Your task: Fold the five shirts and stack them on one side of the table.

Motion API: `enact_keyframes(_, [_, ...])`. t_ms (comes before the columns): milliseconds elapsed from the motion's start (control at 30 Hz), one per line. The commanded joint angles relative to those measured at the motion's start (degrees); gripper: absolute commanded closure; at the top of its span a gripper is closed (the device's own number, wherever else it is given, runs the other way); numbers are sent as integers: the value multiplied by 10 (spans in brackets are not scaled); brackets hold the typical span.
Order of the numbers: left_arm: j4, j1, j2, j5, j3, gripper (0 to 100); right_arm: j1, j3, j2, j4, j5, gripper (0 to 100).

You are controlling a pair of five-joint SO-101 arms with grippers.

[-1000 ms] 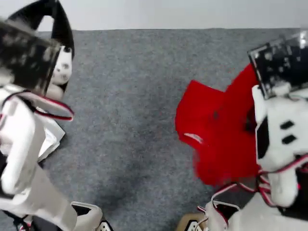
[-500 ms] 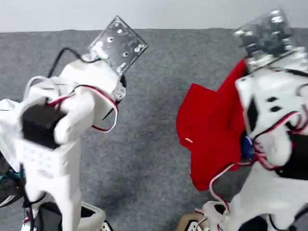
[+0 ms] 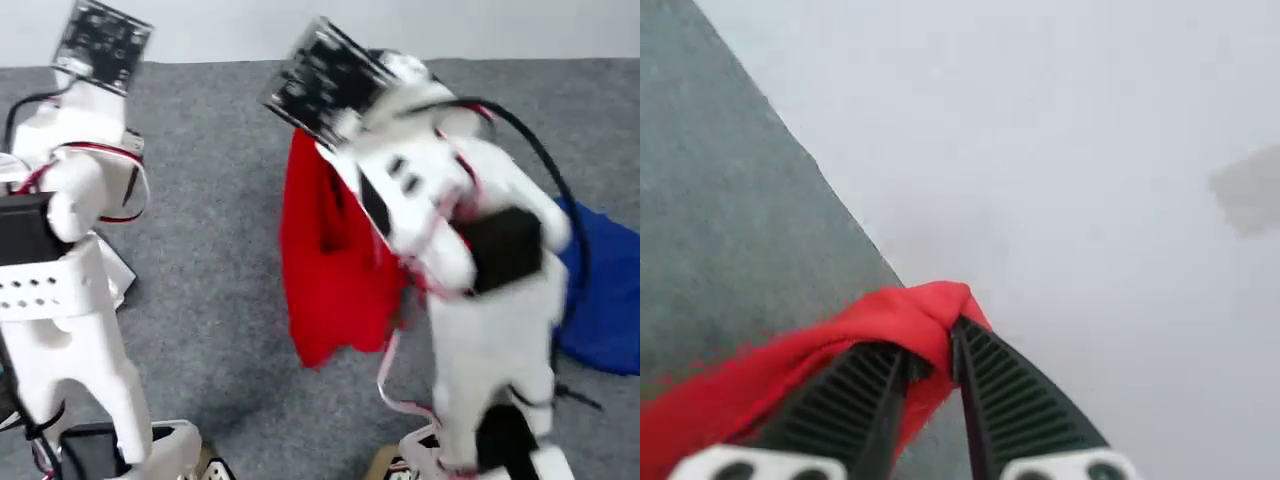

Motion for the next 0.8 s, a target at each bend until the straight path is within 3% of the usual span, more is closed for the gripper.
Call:
enact_keyframes(0, [-15,-7,1,4,10,995,65,-4,106,-26,16,988])
enact_keyframes(167, [-16,51,1,4,62,995,170,-5,256,-22,18,988])
enact_keyframes(333, [-16,155,2,4,146,995,238,-6,347,-22,25,988])
enact_keyframes(500, [-65,295,3,5,286,995,264,-6,379,-22,33,988])
enact_keyframes(633, [-138,367,3,6,393,994,269,-6,381,-22,33,988])
enact_keyframes(767, [-175,411,3,47,464,889,270,-6,380,-22,33,988])
